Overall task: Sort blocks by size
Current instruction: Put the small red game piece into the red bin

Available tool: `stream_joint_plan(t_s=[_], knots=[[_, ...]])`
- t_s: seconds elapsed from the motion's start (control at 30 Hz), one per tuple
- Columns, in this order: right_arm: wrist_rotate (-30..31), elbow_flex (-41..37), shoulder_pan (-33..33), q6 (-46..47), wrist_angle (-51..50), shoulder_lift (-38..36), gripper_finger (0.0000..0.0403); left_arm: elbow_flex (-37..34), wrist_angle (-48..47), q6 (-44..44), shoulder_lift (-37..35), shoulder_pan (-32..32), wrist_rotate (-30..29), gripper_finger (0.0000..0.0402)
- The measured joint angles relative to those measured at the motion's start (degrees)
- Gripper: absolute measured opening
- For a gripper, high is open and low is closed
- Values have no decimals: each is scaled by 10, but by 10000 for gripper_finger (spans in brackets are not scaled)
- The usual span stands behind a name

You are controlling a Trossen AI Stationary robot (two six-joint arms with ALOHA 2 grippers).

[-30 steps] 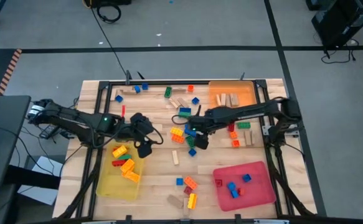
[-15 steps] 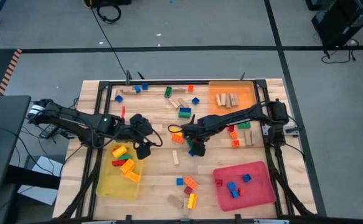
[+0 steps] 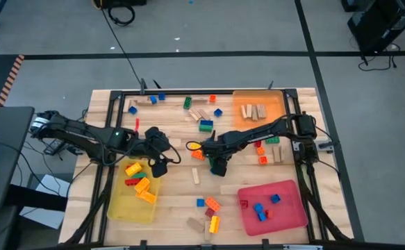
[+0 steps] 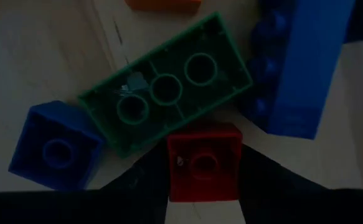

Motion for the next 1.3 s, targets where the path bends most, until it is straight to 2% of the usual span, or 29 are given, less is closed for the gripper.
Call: stream_joint_plan(t_s=[0.1,0.23,0.4,0.57,0.73,0.83,1.0,1.17,1.3], knots=[[9,-1,0,27,-10,-12,152,-44,36,0,-29,3,0,278],[13,-2,8,85,-24,-55,152,-107,79,-3,-102,5,1,278],[9,-2,44,191,-74,-125,152,-144,66,19,-192,7,9,278],[9,-1,103,365,-134,-197,152,-161,42,59,-262,25,20,278],[17,-1,190,576,-189,-248,152,-161,10,87,-298,45,31,278],[20,-1,249,699,-226,-256,152,-161,13,99,-303,49,33,278],[20,-2,339,851,-241,-242,152,-161,26,119,-302,49,33,278],[-11,-2,406,962,-240,-200,152,-161,32,120,-302,49,33,278],[-27,-2,438,996,-230,-159,152,-161,32,122,-301,49,33,278]])
